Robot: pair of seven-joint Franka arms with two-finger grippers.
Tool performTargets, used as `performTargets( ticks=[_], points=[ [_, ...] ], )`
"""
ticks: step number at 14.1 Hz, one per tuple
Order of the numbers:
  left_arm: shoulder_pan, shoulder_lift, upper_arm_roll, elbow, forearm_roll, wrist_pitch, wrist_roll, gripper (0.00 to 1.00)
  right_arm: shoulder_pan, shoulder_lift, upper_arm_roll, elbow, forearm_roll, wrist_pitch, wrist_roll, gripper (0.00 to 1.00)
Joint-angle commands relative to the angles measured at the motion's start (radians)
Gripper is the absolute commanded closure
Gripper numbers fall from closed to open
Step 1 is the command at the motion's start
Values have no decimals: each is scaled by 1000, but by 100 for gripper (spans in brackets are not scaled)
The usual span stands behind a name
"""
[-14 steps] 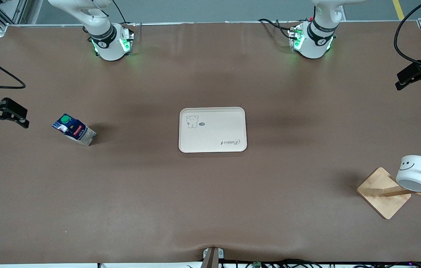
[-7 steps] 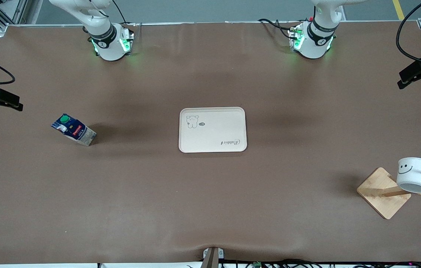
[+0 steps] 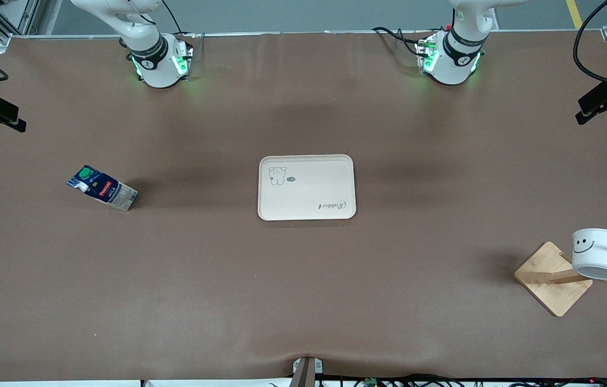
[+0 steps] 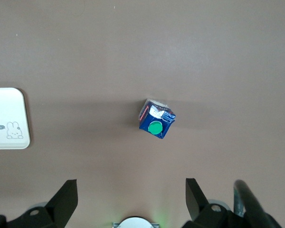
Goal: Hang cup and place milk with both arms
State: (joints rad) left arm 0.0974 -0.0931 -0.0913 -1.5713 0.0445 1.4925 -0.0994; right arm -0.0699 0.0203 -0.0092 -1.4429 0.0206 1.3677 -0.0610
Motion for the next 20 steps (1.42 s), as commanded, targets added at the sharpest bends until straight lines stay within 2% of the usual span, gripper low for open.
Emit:
performTargets(
  ticks=[1, 6, 20],
  points=[
    [2, -19, 2, -15, -23, -3, -6, 0, -2, -13, 3, -16, 19, 1, 75, 0],
    [-1, -16, 4, -10, -20, -3, 4, 0, 2, -13, 5, -16, -25, 14, 63, 0],
    [-1, 0, 2, 25, -20, -5, 10, 0, -5, -5, 2, -8, -16, 27, 64, 0]
  ],
)
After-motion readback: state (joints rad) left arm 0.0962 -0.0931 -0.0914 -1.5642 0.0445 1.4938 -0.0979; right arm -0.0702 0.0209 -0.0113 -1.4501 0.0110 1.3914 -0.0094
